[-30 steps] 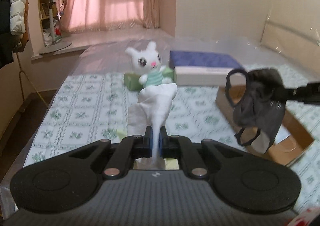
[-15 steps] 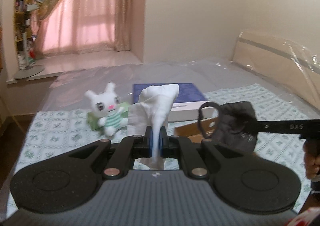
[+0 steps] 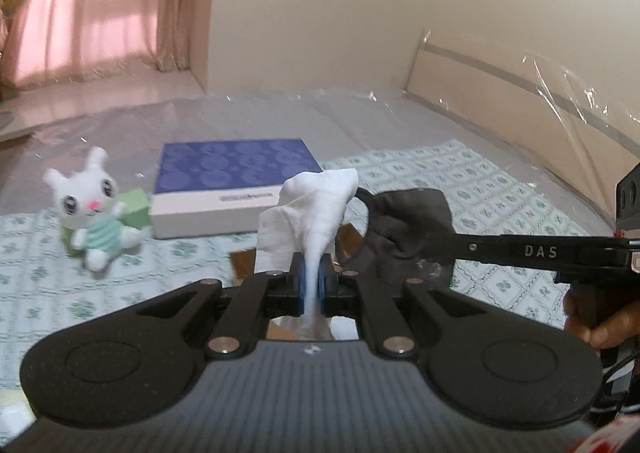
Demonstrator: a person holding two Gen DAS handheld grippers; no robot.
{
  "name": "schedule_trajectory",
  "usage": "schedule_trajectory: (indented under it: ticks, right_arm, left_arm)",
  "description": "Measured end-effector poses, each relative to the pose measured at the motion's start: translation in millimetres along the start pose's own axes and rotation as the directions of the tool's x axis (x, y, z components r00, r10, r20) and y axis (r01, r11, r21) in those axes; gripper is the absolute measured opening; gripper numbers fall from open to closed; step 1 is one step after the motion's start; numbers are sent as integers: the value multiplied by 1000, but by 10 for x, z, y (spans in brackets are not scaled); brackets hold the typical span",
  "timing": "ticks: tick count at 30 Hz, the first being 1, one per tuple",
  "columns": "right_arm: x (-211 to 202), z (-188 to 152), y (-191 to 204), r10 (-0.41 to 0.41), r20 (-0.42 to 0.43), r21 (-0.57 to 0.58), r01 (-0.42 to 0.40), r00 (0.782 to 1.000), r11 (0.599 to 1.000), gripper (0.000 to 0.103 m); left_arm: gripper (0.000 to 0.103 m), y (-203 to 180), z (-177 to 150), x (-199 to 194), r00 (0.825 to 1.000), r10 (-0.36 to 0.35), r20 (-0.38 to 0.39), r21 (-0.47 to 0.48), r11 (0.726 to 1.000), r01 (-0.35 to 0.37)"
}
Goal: Organize soft objects
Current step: 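Carry the white cloth and grey item into the box and open both grippers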
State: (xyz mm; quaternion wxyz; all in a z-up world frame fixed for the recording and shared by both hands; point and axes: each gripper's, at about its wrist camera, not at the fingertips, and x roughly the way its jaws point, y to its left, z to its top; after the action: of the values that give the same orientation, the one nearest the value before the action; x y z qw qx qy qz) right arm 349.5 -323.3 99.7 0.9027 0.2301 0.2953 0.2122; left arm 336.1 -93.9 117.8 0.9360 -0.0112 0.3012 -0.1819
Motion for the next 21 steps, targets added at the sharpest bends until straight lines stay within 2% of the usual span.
schedule_trajectory:
  ticks: [6,12,16,21]
  right_arm:
    - [266,51,-334,-23,-13,71,24,1000,997,4]
    - [640,-16,-665,-58,-48,137,64,997,988,4]
    - [926,-115,-831,-80,-99,141,94,992,986,4]
    - [1244,-257,-962,-149,-160,86,165,976,983,4]
  left_arm:
    - [7,-78,-8,637,997,-16,-78,-17,1000,15]
    - [7,-50,-129,1269,987,1,-161,-29,1000,-6]
    - [7,-17,-236,1633,974,26,-223,-24,999,-33]
    - [7,63,-418,2030,949,64,-308,-3,998,-68]
